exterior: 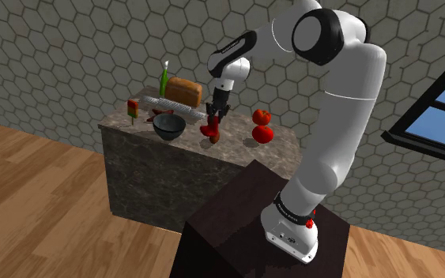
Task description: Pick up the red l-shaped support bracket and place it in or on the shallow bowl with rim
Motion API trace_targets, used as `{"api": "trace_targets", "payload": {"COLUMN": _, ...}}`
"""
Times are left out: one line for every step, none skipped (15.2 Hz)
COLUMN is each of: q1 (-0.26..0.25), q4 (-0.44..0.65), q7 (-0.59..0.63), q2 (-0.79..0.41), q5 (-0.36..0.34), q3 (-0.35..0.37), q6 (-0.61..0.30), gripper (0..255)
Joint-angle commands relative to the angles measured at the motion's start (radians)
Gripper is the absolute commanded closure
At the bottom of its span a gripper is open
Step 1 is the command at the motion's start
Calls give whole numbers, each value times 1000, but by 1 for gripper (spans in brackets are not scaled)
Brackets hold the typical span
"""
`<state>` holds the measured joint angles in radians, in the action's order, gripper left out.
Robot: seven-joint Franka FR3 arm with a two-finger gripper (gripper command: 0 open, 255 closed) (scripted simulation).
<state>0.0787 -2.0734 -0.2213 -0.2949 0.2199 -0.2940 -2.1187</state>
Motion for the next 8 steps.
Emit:
{"api": "trace_targets", "payload": {"q1": -1, "q4": 9, "q7": 7, "q2": 18, "q5": -9, "q3": -4, "q6": 26, "gripper": 255}}
{"api": "trace_targets", "payload": {"q1": -2, "q4": 12, "q7": 11, "q2": 27, "q5": -13, "q3": -5, "q6": 37, "gripper": 255}}
{"api": "trace_targets", "payload": {"q1": -3, "q4": 15, "q7": 14, "q2": 35, "q5": -17, "q3": -6, "q6": 48, "gripper": 255}}
{"api": "trace_targets", "payload": {"q1": -4, "q4": 19, "q7": 17, "q2": 44, "q5": -21, "q3": -7, "q6": 60, "gripper": 255}}
{"api": "trace_targets", "payload": {"q1": -4, "q4": 23, "q7": 21, "q2": 52, "q5": -25, "q3": -8, "q6": 71, "gripper": 255}}
{"api": "trace_targets", "payload": {"q1": -5, "q4": 27, "q7": 24, "q2": 60, "q5": -28, "q3": -9, "q6": 82, "gripper": 255}}
{"api": "trace_targets", "payload": {"q1": -6, "q4": 31, "q7": 27, "q2": 68, "q5": -32, "q3": -10, "q6": 94, "gripper": 255}}
{"api": "trace_targets", "payload": {"q1": -6, "q4": 36, "q7": 30, "q2": 75, "q5": -35, "q3": -11, "q6": 105, "gripper": 255}}
